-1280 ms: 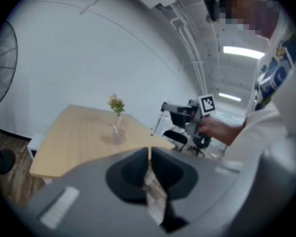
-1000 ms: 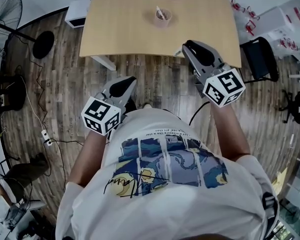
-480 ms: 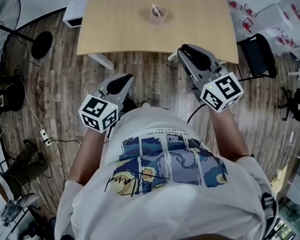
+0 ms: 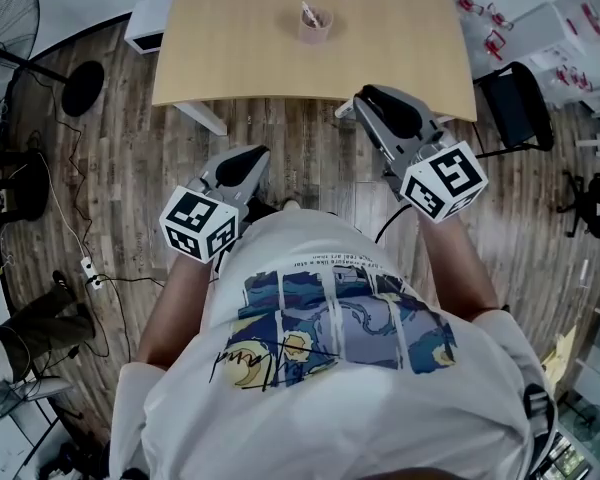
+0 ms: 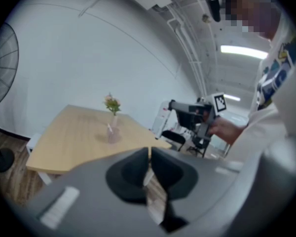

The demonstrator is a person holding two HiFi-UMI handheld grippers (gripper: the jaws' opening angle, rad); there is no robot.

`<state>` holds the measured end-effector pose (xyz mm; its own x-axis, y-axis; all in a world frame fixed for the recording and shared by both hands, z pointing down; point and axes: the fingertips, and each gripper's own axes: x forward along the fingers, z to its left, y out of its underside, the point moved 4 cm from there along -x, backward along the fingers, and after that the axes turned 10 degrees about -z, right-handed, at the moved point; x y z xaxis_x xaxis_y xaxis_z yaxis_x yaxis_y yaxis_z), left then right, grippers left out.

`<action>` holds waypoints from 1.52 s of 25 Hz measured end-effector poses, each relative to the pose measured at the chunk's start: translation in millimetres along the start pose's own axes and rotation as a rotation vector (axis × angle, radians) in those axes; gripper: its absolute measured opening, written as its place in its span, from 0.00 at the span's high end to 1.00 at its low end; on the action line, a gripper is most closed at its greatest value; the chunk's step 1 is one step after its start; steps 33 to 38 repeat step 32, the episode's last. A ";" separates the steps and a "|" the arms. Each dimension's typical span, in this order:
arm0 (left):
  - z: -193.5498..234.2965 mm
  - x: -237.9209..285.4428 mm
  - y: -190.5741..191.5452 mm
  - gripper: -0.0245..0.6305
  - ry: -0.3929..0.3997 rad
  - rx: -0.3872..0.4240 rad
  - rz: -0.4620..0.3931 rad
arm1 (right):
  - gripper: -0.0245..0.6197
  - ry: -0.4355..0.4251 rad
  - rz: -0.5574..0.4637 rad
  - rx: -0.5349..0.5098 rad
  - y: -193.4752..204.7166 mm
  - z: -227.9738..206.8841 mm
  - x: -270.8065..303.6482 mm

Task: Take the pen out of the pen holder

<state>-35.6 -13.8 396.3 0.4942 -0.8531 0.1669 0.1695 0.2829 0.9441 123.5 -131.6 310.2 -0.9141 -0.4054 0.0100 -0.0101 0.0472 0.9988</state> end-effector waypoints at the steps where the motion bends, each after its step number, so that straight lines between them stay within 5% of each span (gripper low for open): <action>1: -1.0 -0.7 0.5 0.93 0.000 0.001 -0.001 | 0.86 -0.001 -0.001 0.000 0.0 1.0 -0.4; 38: 8.6 -15.0 11.4 0.93 -0.034 -0.026 0.005 | 0.86 -0.026 0.033 0.005 16.8 2.9 21.7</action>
